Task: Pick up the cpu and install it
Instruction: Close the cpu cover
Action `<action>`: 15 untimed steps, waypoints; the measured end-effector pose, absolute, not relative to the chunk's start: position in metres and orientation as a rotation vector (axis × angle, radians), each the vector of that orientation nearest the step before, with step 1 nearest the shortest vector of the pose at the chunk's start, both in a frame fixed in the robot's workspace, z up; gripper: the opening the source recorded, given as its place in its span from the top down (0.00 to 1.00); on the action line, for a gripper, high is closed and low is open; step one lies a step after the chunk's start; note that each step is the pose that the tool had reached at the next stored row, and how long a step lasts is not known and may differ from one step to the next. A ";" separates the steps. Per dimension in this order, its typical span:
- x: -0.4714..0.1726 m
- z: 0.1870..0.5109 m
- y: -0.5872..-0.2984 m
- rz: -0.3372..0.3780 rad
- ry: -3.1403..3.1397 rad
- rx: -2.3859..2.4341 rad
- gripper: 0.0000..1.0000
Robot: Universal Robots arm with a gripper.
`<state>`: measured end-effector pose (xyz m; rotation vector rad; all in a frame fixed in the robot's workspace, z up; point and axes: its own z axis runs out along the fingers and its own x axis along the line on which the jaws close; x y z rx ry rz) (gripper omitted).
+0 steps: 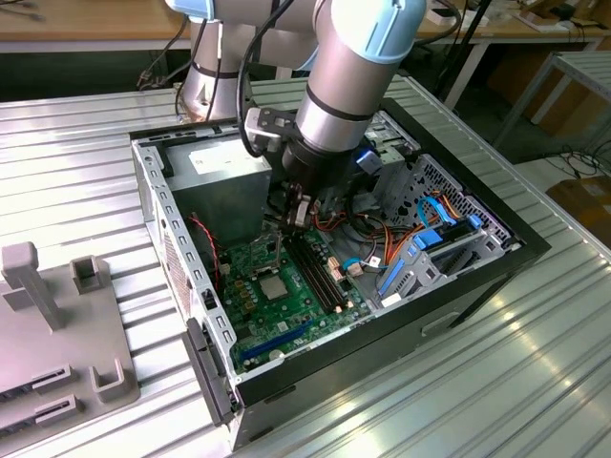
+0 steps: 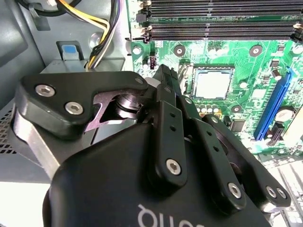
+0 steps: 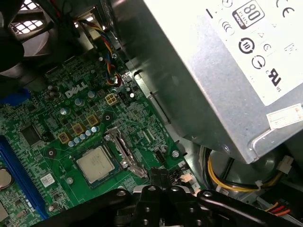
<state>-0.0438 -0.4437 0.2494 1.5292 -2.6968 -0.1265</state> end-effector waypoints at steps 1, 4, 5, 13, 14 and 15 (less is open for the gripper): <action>-0.044 0.250 -0.444 -0.127 -2.695 1.532 0.89; -0.044 0.251 -0.444 -0.131 -2.691 1.542 0.89; -0.044 0.252 -0.444 -0.134 -2.689 1.546 0.89; -0.044 0.253 -0.444 -0.156 -2.689 1.561 0.89; -0.044 0.253 -0.444 -0.156 -2.689 1.561 0.89; -0.044 0.253 -0.444 -0.156 -2.689 1.561 0.89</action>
